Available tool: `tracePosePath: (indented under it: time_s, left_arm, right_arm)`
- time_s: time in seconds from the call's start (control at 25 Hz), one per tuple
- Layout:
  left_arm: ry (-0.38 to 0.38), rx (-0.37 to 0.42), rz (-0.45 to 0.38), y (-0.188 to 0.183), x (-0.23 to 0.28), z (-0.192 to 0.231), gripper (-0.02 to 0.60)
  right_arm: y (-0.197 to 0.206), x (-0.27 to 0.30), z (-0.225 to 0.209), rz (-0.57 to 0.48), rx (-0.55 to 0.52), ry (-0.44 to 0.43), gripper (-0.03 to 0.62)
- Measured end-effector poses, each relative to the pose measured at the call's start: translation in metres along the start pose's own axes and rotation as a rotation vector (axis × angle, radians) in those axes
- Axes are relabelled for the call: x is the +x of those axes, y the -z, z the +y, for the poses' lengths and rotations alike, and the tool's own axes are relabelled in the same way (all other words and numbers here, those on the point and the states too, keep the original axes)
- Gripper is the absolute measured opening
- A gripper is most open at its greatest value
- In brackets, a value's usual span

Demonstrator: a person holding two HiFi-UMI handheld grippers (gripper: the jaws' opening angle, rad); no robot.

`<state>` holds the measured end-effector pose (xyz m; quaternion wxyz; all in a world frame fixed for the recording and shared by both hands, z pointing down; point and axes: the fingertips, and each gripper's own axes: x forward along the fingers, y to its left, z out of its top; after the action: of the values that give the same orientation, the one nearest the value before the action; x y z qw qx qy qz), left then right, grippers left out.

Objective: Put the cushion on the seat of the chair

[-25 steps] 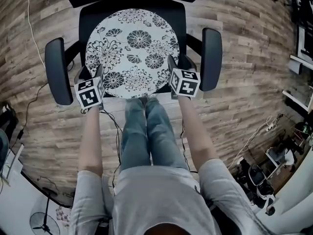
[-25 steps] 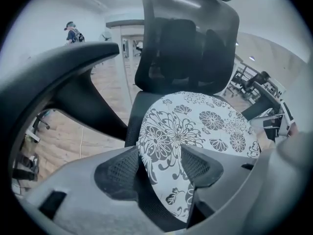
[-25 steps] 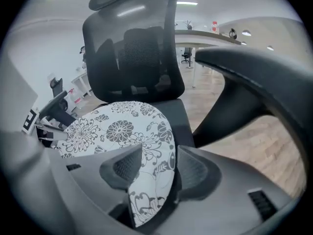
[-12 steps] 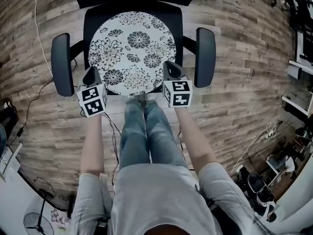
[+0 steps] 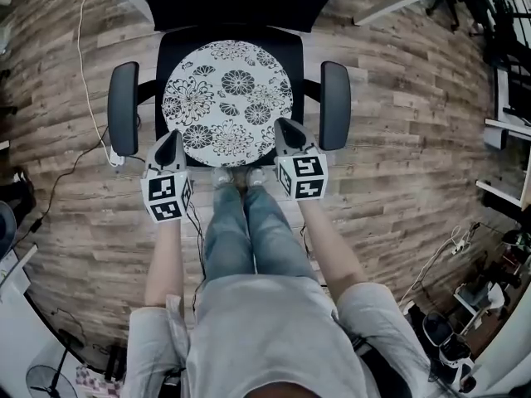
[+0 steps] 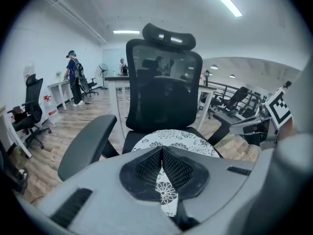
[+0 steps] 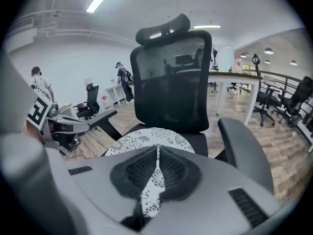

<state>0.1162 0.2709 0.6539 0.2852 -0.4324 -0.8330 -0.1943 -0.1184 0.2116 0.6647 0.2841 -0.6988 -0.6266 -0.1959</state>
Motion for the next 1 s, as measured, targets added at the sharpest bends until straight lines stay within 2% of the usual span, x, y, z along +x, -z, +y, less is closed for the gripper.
tracePosePath:
  time_s: [0.56,0.8,1.0]
  left_arm:
    - [0.024,-0.038,-0.217,-0.065,-0.094,-0.03,0.012]
    - [0.031,0.02,-0.282,-0.092,-0.127,-0.046,0.012]
    - [0.044,0.026,-0.347,-0.123,-0.15,-0.057,0.012]
  right_arm:
    - [-0.061,-0.097,0.025,-0.155,-0.065,-0.047,0.018]
    - [-0.088,-0.135,0.027,-0.23,-0.087,-0.044,0.02]
    - [-0.112,-0.165,0.029,-0.292,-0.08,-0.038,0.02]
